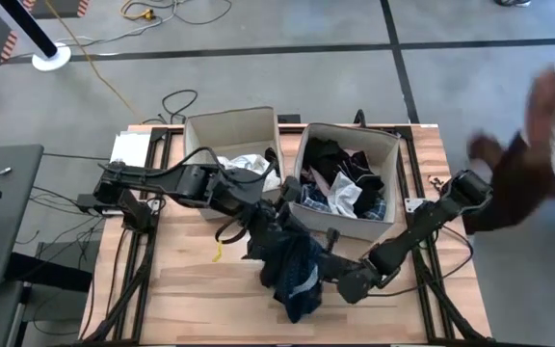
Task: Sort clothes
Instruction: Put the blue sleeved shirt into the right white laundry bin
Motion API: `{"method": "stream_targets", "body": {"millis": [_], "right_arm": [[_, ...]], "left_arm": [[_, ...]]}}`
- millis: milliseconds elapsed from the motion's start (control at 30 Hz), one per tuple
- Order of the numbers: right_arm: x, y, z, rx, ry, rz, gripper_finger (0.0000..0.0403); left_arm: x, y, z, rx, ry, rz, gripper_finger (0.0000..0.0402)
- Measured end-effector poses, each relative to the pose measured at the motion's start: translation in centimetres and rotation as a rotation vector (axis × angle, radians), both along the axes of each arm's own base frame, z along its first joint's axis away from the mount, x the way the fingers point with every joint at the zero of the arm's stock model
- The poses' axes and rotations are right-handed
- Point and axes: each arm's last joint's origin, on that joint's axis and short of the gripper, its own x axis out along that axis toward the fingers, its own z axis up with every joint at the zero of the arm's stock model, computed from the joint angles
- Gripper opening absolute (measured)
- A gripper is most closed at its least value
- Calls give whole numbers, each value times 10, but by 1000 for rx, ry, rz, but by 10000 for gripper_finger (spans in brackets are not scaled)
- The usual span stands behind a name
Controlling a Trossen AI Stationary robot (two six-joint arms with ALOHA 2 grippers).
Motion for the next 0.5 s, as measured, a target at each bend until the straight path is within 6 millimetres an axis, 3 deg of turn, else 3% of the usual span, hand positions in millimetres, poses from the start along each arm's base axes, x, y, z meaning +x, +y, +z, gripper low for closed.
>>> {"method": "stream_targets", "body": {"millis": [267, 500], "right_arm": [[-15, -18, 71, -154, -183, -109, 4], [-58, -64, 157, -299, -265, -291, 2]], "left_arm": [[-11, 6, 31, 59, -115, 75, 0], [-19, 12, 54, 111, -225, 163, 0]]}}
